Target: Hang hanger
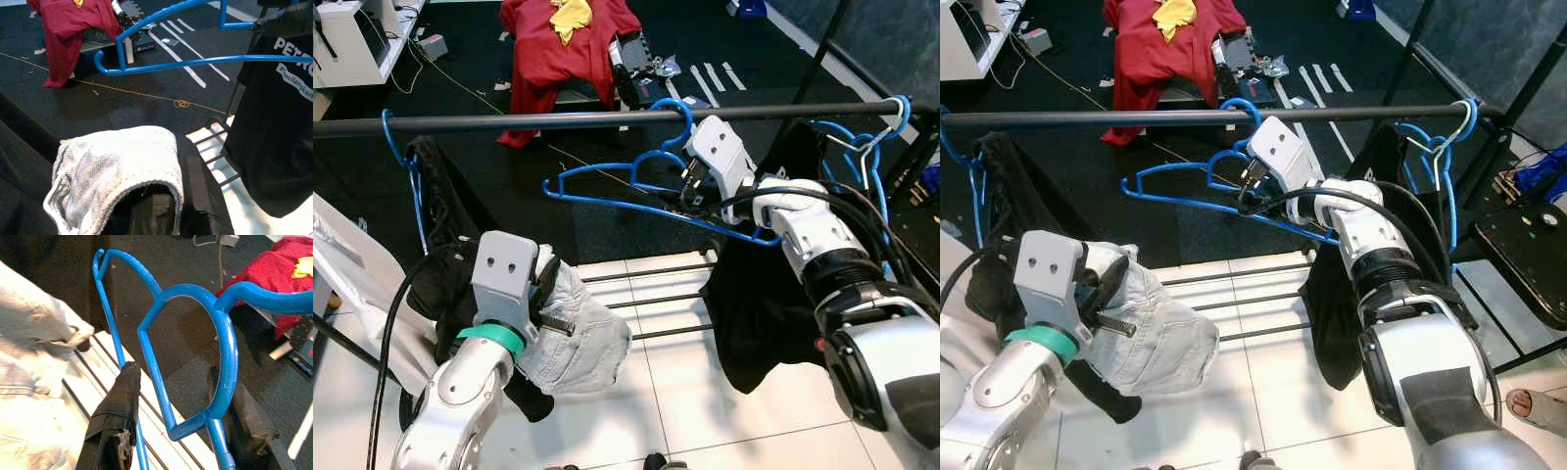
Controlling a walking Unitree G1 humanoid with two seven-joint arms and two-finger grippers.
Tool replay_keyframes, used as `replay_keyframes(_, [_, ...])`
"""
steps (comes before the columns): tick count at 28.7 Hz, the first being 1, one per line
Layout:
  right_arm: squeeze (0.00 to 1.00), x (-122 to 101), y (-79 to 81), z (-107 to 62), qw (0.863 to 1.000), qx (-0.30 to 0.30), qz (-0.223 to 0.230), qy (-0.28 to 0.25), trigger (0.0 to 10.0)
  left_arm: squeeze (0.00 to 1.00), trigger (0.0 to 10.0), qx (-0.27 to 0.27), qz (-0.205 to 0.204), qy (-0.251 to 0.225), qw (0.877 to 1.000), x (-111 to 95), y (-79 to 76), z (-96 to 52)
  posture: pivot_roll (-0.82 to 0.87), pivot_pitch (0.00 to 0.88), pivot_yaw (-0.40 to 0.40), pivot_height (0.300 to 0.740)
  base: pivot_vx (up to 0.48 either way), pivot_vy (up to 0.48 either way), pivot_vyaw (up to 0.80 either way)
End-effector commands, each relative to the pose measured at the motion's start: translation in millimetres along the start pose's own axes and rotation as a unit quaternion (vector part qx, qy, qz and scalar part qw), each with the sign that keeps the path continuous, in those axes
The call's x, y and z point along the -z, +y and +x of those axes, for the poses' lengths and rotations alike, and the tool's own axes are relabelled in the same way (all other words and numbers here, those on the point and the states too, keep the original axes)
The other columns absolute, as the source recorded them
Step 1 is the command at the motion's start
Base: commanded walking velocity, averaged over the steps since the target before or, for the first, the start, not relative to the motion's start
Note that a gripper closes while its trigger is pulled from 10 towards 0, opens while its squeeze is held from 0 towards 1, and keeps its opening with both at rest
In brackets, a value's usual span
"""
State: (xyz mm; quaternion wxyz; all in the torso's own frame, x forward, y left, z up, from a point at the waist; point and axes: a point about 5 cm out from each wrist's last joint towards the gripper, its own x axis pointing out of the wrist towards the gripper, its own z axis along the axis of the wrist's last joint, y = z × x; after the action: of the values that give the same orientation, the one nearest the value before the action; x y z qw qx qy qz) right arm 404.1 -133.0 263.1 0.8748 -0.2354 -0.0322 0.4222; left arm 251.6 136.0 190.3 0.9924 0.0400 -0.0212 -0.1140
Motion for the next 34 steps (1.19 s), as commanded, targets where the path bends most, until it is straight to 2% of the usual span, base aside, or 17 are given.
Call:
replay_keyframes(1, [0.00,-12,-3.3,-0.1,0.999,-0.013,0.026,-0.034,10.0,0.00,10.0,0.002,0.003,-0.009,1.000,-3,-2.0,-0.6,0.01,0.103,0.019,0.740,0.000,0.000,0.00])
replay_keyframes(2, [0.00,-18,-3.9,-0.8,0.997,-0.026,0.047,-0.058,10.0,0.00,10.0,0.001,0.002,-0.009,1.000,-3,-2.1,-0.8,0.01,0.103,0.019,0.740,0.000,0.000,0.00])
replay_keyframes(3, [0.00,-18,-3.9,-0.8,0.997,-0.026,0.047,-0.058,10.0,0.00,10.0,0.001,0.002,-0.009,1.000,-3,-2.1,-0.8,0.01,0.103,0.019,0.740,0.000,0.000,0.00])
replay_keyframes(4, [0.00,-23,-7.8,-2.2,0.993,-0.018,0.078,-0.083,10.0,0.00,10.0,0.001,0.002,-0.009,1.000,-3,-2.1,-1.1,0.02,0.106,0.017,0.740,0.000,0.000,0.00])
replay_keyframes(5, [0.00,-23,-7.8,-2.2,0.993,-0.018,0.078,-0.083,10.0,0.00,10.0,0.001,0.002,-0.009,1.000,-3,-2.1,-1.1,0.02,0.106,0.017,0.740,0.000,0.000,0.00])
replay_keyframes(7, [0.00,-33,-16.1,-5.4,0.979,0.002,0.148,-0.138,10.0,0.00,10.0,0.001,0.002,-0.009,1.000,-3,-2.3,-1.6,0.02,0.106,0.016,0.740,0.000,0.000,0.00])
replay_keyframes(8, [0.12,-35,-19.0,-6.7,0.970,0.017,0.179,-0.162,10.0,0.00,10.0,0.001,0.002,-0.008,1.000,-3,-2.6,-1.6,0.02,0.106,0.016,0.740,0.000,0.000,0.00])
replay_keyframes(11, [0.12,-36,-20.5,-7.2,0.965,0.026,0.194,-0.174,10.0,0.00,10.0,0.001,0.002,-0.008,1.000,-3,-2.8,-1.6,0.01,0.109,0.018,0.740,0.000,0.000,0.00])
replay_keyframes(12, [1.00,-31,-19.5,-6.1,0.962,0.038,0.208,-0.174,10.0,0.00,10.0,0.001,0.001,-0.008,1.000,-3,-3.1,-1.5,0.01,0.110,0.022,0.740,0.000,0.000,0.00])
replay_keyframes(18, [1.00,-14,-9.0,-1.5,0.963,0.030,0.222,-0.147,10.0,0.00,10.0,0.004,0.002,-0.008,1.000,-3,-2.9,-0.9,0.01,0.111,0.031,0.740,0.000,0.000,0.00])
replay_keyframes(19, [0.00,-10,-6.1,-0.5,0.968,0.022,0.214,-0.128,10.0,0.00,10.0,0.005,0.003,-0.008,1.000,-3,-2.6,-0.5,0.01,0.112,0.035,0.740,0.000,0.000,0.00])
replay_keyframes(25, [0.00,4,-0.6,3.6,0.978,0.036,0.195,-0.064,10.0,0.00,10.0,0.008,0.003,-0.007,1.000,-3,-3.4,0.8,0.01,0.110,0.035,0.740,0.000,0.000,0.00])
replay_keyframes(28, [0.00,6,0.2,4.6,0.979,0.042,0.194,-0.058,10.0,0.00,10.0,0.008,0.003,-0.007,1.000,-3,-3.6,0.9,0.01,0.110,0.035,0.740,0.000,0.000,0.00])
replay_keyframes(31, [0.00,10,3.7,12.4,0.976,0.085,0.196,-0.047,10.0,0.00,10.0,0.009,0.002,-0.008,1.000,-3,-4.1,1.4,0.01,0.111,0.033,0.740,0.000,0.000,0.00])
replay_keyframes(34, [0.00,8,4.4,16.2,0.972,0.103,0.201,-0.055,10.0,0.00,10.0,0.009,0.002,-0.008,1.000,-3,-4.4,1.2,0.02,0.112,0.032,0.740,0.000,0.000,0.00])
